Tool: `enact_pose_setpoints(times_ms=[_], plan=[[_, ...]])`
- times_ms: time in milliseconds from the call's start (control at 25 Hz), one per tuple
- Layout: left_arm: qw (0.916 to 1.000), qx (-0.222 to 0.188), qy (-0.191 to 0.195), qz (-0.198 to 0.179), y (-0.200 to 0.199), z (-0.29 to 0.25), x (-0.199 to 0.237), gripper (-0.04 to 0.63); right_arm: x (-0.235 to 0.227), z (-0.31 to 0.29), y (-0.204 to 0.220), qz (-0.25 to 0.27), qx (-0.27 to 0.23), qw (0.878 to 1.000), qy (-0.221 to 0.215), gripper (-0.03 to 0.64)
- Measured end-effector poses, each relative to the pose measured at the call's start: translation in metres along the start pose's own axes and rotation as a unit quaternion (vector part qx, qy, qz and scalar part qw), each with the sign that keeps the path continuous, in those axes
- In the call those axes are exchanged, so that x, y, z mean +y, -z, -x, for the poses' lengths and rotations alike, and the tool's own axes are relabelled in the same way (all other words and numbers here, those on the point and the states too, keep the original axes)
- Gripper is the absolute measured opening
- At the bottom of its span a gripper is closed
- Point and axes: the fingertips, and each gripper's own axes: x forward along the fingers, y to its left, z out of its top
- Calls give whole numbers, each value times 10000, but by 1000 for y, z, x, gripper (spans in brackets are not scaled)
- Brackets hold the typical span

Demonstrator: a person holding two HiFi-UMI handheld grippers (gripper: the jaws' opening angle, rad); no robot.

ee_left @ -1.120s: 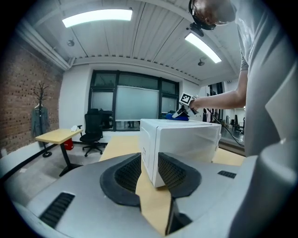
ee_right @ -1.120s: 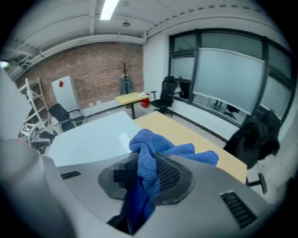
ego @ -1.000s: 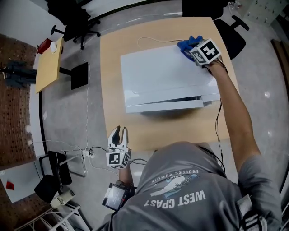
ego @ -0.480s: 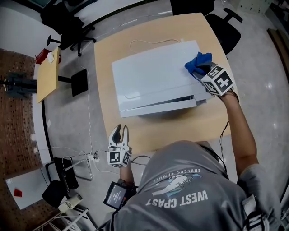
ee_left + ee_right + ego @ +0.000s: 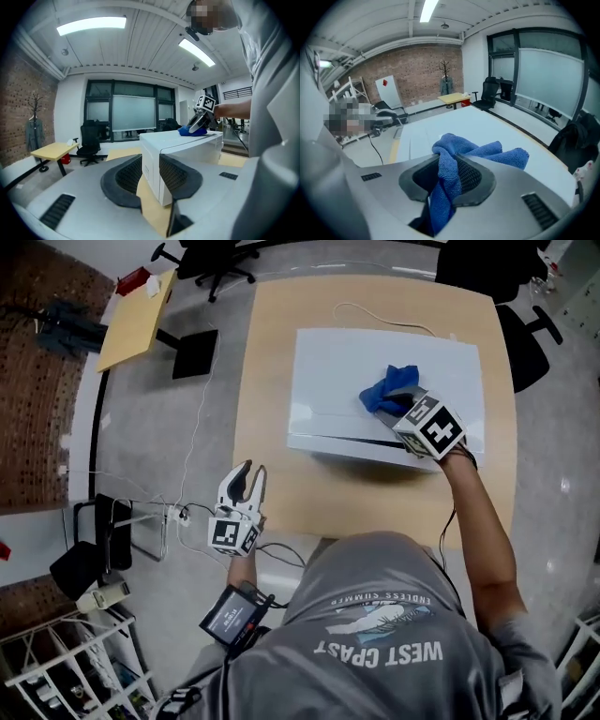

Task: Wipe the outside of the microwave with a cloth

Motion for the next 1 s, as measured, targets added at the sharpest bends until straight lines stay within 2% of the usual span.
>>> enact_pose_setpoints(times_ms=[80, 120, 160, 200, 320, 360, 440, 520, 560, 640, 720, 800, 880, 1000], plan=[[9990, -55, 279, -352, -11, 0, 5, 127, 12, -7, -26, -353, -475, 9972, -466, 92], [9977, -84, 408, -542, -20, -1, 7, 127, 21, -5, -44, -639, -851, 9911, -797, 92], [9962, -103, 509, -696, -30, -2, 9, 127, 33, 0, -63, -971, -1268, 9796, -1221, 92], [9947, -113, 606, -822, -44, -3, 10, 128, 47, 7, -83, -1316, -1673, 9620, -1711, 92], [9857, -276, 1142, -1212, -88, -10, 3, 129, 96, 26, -132, -2016, -2518, 8953, -3072, 92], [9809, -361, 1427, -1272, -99, -14, -5, 129, 111, 30, -144, -2092, -2662, 8784, -3374, 92], [9702, -551, 2077, -1124, -116, -21, -23, 138, 136, 33, -165, -2128, -2830, 8549, -3792, 93], [9566, -806, 2690, -777, -129, -27, -39, 316, 155, 35, -184, -2127, -2921, 8377, -4095, 94], [9491, -939, 2941, -629, -134, -28, -46, 343, 163, 35, -191, -2097, -2930, 8331, -4196, 94], [9362, -1136, 3281, -554, -139, -31, -56, 348, 172, 32, -196, -1953, -2875, 8368, -4231, 94], [9298, -1227, 3408, -652, -140, -35, -61, 347, 177, 25, -196, -1759, -2820, 8522, -4042, 94], [9306, -1220, 3372, -731, -139, -42, -58, 338, 177, 19, -197, -1533, -2838, 8722, -3676, 108], [9336, -1224, 3286, -738, -136, -48, -49, 167, 170, 17, -199, -1346, -2932, 8895, -3236, 151], [9370, -1297, 3207, -493, -134, -56, -39, 119, 147, 24, -198, -1377, -3168, 9014, -2613, 188]])
